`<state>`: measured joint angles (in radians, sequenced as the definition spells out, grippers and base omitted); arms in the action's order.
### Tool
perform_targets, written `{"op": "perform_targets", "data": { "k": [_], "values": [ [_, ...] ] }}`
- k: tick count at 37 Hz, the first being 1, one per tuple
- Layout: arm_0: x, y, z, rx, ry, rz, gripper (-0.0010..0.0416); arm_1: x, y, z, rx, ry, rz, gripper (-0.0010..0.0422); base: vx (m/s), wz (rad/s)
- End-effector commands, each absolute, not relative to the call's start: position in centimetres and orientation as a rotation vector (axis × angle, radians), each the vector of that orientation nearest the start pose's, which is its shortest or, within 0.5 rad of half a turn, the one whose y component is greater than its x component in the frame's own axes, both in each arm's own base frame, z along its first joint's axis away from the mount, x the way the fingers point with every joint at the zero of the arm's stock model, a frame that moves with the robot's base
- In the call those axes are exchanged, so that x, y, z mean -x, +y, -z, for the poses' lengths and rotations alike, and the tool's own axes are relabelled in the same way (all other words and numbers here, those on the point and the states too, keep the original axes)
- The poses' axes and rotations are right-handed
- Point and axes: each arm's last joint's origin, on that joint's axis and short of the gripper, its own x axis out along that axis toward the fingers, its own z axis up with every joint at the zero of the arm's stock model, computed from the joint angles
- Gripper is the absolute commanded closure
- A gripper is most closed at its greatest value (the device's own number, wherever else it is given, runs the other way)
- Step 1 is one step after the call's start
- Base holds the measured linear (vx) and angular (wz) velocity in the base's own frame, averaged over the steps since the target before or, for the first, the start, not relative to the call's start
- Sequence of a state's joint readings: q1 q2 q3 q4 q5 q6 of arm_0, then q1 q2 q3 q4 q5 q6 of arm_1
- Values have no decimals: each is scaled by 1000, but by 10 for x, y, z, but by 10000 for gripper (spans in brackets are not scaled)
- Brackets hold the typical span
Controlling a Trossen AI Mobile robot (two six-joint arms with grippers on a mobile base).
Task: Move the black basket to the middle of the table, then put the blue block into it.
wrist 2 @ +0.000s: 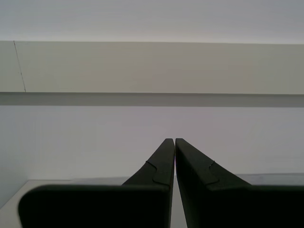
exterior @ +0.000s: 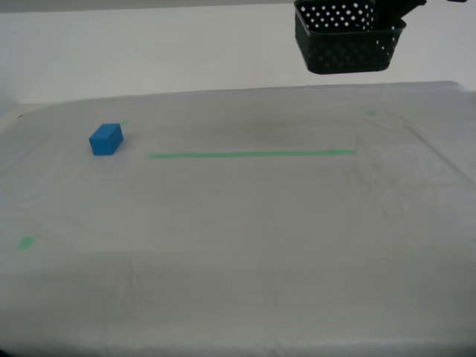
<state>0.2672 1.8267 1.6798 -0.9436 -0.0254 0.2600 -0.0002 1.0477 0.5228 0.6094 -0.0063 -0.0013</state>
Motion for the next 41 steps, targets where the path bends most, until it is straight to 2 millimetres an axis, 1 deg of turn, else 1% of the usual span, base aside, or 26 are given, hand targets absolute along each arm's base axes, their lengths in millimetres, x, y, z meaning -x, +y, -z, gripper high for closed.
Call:
{"op": "perform_targets", "data": {
  "k": [1, 10, 22, 26, 30, 36, 41],
  "values": [
    [-367, 111, -299, -112, 1106, -128, 406, -226, 0, -270, 1, -91, -7, 412, 0, 0],
    [-360, 135, -300, -117, 1102, -166, 406, -227, 0, -270, 1, -91, -7, 412, 0, 0],
    [-348, 174, -301, -127, 1070, -239, 406, -227, 0, -270, 1, -91, -7, 412, 0, 0],
    [-346, 184, -295, -130, 1091, -246, 406, -227, 0, -270, 1, -90, -7, 412, 0, 0],
    [-349, 197, -283, -123, 1115, -260, 406, -227, 0, -270, 1, -89, -7, 412, 0, 0],
    [-356, 214, -267, -112, 1134, -272, 406, -226, 0, -270, 1, -91, -7, 412, 0, 0],
    [-364, 222, -256, -115, 1150, -265, 406, -227, 0, -270, 1, -90, -7, 412, 0, 0]
  ]
}}
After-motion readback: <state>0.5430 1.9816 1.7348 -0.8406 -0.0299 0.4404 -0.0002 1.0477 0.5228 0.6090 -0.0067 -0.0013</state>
